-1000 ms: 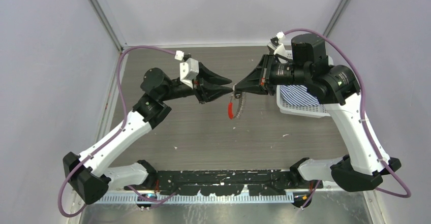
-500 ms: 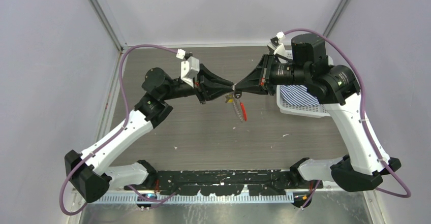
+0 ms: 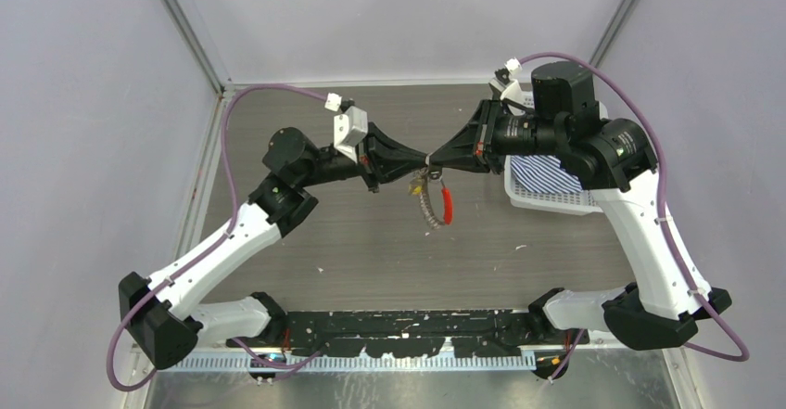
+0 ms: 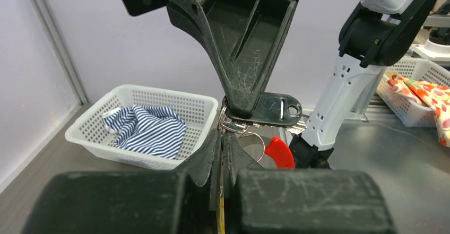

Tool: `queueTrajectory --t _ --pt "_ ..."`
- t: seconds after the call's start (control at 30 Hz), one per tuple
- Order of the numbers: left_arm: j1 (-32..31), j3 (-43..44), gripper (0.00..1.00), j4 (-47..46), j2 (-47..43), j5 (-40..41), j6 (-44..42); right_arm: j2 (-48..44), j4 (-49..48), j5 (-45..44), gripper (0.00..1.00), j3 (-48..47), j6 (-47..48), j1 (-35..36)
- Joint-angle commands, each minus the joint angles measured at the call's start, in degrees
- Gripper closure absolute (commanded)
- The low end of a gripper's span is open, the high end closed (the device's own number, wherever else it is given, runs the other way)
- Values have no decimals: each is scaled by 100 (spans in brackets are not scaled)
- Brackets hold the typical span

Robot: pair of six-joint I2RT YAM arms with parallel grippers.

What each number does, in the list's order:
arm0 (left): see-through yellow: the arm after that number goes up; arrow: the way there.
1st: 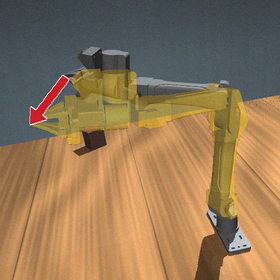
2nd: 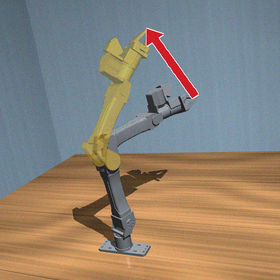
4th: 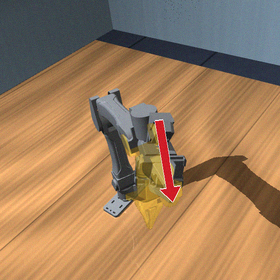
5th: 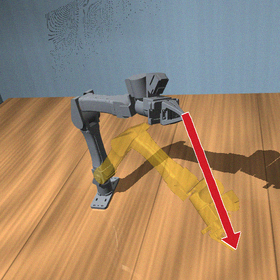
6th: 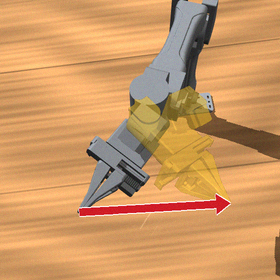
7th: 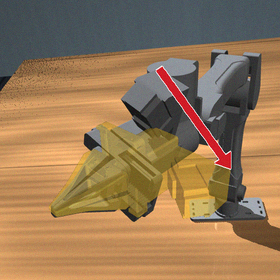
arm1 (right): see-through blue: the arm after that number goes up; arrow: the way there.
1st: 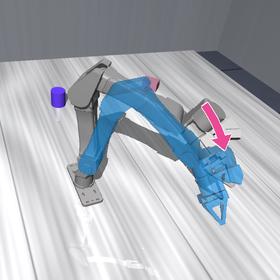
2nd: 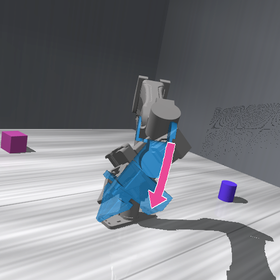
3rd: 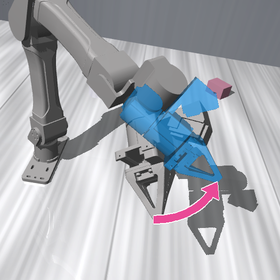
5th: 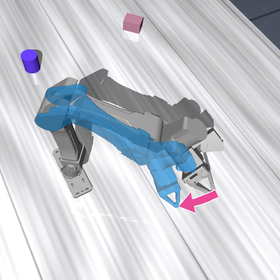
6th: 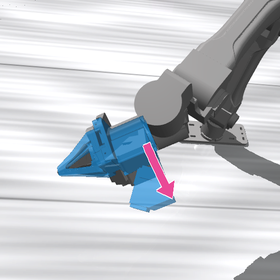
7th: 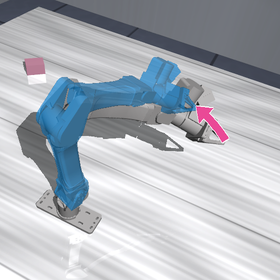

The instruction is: Remove the keys from the keyring

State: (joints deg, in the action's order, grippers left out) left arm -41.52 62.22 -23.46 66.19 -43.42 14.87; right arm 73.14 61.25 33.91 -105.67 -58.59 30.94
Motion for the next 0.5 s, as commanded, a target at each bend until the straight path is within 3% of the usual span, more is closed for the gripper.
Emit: queueTrajectory --t 0.0,0.2,0.47 --pt "-93 -215 100 -360 -246 425 -35 -64 -30 -171 99 -347 197 22" --pt "-93 -708 100 -828 -668 1032 -8 -131 356 -653 99 -402 412 -48" --pt "-101 -998 100 -1214 -823 1207 22 -193 236 -489 99 -105 451 -166"
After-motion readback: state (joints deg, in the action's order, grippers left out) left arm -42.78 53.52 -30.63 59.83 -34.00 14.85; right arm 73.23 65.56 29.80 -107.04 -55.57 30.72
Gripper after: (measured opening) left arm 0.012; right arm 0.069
